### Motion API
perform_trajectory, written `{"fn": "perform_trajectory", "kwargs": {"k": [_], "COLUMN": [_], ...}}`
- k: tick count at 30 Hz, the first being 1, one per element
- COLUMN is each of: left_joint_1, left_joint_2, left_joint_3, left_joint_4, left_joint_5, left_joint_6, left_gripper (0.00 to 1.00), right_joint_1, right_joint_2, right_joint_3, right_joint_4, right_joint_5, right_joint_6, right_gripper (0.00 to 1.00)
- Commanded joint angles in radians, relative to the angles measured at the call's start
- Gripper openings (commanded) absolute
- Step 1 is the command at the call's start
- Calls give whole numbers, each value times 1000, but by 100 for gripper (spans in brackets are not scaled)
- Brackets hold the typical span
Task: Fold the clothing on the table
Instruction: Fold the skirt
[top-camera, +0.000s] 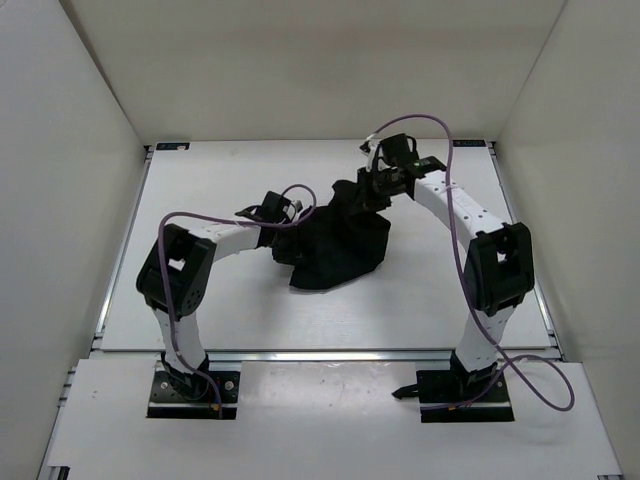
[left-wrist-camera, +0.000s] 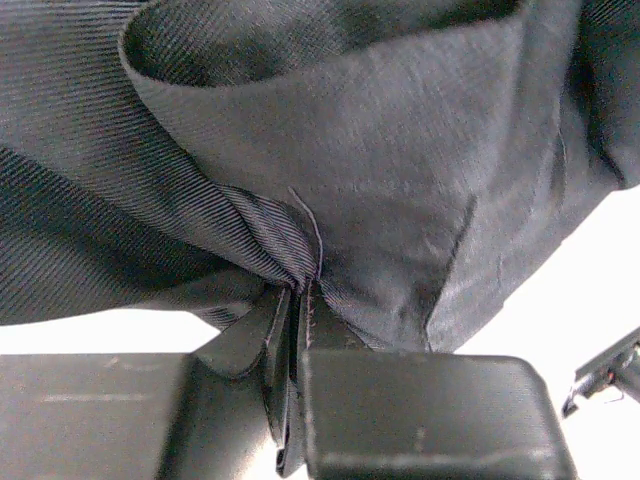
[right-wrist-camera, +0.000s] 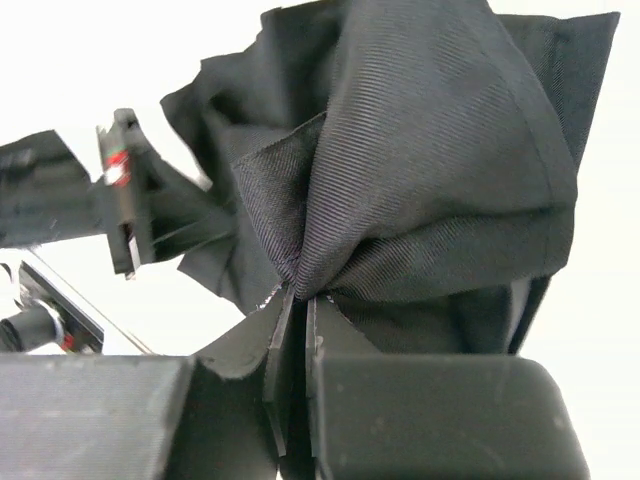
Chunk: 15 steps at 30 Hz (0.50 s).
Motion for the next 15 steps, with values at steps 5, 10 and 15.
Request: {"fn": "perform_trajectory", "kwargs": {"k": [5,10,15], "left_joint_1": [59,28,36], "left_joint_2": [-164,-148,-128], "left_joint_3": [-138,-161,-192], "left_joint_4": [15,63,130], "left_joint_5": [44,55,95], "left_joint_6": [-16,-22,-59], "left_gripper": [4,4,4], "right_joint_1": [-37,49,166], "right_joint_2": [-120,-74,-16], "right_joint_3": [-34,-39,-11], "right_joint_4": [173,235,242], "right_joint_5": [-110,-157,-150], "right_joint_6": [148,214,249], "right_gripper": [1,0,0]}}
